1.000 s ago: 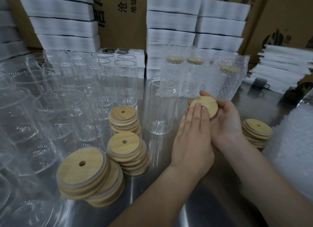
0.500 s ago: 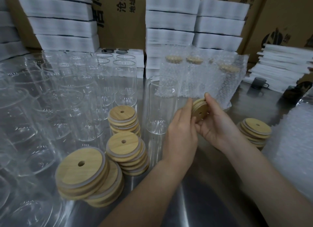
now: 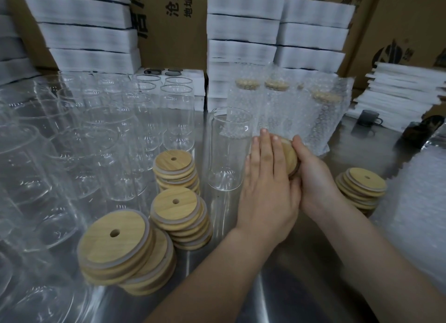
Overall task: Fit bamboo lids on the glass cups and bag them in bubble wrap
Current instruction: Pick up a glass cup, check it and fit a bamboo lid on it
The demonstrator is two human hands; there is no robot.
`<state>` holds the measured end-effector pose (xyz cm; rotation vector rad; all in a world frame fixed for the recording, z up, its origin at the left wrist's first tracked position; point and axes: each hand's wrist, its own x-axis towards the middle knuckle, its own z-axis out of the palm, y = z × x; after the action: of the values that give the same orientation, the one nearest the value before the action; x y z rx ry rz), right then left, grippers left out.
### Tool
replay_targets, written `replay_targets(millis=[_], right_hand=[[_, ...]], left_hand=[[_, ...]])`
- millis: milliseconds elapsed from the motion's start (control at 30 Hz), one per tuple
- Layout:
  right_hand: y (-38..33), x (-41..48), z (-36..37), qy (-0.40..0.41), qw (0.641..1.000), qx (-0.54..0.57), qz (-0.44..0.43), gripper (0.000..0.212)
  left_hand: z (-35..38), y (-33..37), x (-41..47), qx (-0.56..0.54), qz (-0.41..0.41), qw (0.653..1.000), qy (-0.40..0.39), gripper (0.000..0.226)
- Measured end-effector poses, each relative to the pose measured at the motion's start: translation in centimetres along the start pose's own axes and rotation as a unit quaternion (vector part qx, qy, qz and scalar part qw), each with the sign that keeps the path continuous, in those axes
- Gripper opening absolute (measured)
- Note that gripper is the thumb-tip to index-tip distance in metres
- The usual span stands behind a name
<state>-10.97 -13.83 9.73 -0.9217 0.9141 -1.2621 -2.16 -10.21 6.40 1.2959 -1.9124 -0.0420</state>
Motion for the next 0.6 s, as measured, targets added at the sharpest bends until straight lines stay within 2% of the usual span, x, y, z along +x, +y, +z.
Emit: replay_targets(millis=[167,233,367,467,600], right_hand=[[-0.1,-0.2,0.2,0.001,1.0,0.02,0.02,0.06],[-0.3,-0.3,0.2,0.0,0.999,0.039,0.03,0.065],[-0.9,-0.5,0.3,0.022,0.995,0.091,0.036,0.051],[-1.0,-0.7,0.3,0.027,0.992,0.117,0.042,0.049],[-1.3,-0.8,0.5,0.029,0.988,0.149,0.039,0.051]], left_hand=[[0.0,-0.1,0.0,0.055,0.012,0.998,-0.042,0.064],[0.0,-0.1,0.0,0.041,0.021,0.998,-0.049,0.064],[0.1,0.3,-0.1,-0.009,0.028,0.998,-0.052,0.068],[0.0,0.4,-0.1,-0.032,0.027,0.997,-0.061,0.071],[0.1,0.7,-0.2,-0.049,0.046,0.995,-0.07,0.06]])
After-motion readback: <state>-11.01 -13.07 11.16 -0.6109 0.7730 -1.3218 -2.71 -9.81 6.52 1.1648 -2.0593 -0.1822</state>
